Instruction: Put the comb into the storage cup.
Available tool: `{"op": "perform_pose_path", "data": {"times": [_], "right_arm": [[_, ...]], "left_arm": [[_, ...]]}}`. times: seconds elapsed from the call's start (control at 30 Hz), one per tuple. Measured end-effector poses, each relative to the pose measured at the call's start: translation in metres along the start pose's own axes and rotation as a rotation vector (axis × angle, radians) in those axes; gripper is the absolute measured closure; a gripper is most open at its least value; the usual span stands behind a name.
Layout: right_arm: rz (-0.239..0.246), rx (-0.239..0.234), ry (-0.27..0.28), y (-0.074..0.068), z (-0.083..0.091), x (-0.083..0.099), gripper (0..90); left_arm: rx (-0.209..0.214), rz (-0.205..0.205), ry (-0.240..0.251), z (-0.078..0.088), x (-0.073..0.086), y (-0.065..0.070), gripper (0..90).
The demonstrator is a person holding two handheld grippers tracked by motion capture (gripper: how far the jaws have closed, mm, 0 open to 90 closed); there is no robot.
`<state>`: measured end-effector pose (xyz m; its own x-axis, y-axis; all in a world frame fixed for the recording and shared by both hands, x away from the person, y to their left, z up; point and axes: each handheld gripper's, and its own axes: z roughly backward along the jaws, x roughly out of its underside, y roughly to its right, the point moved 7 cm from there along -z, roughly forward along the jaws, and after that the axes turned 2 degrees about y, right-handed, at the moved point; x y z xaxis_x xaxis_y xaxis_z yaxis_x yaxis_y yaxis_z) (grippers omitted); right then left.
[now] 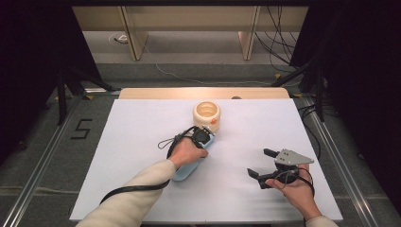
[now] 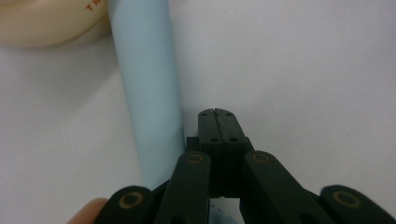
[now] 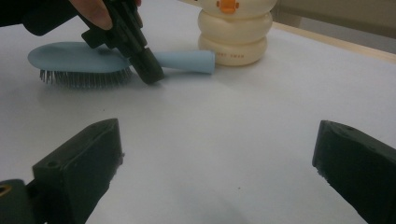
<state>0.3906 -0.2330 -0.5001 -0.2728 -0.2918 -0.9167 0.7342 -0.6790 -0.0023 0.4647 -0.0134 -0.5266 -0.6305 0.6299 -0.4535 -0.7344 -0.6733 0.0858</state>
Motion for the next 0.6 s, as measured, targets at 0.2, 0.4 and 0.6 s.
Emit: {"op": "perform_pose_path", "data": {"times": [0.2, 0.4, 0.6], "right_arm": [[-0.002, 0.002, -0.001, 0.0, 0.0, 0.0, 2.4], [-0.004, 0.002, -0.003, 0.0, -0.001, 0.001, 2.4], [-0.003, -0.001, -0.004, 0.0, -0.001, 0.001, 2.4]], "left_arm": [[0.001, 0.02, -0.013, 0.005, 0.007, -0.003, 90.0], [-0.014, 0.061, -0.009, 0.008, 0.011, -0.007, 90.0], [-0.033, 0.124, -0.015, 0.012, 0.015, -0.013, 90.0]]}}
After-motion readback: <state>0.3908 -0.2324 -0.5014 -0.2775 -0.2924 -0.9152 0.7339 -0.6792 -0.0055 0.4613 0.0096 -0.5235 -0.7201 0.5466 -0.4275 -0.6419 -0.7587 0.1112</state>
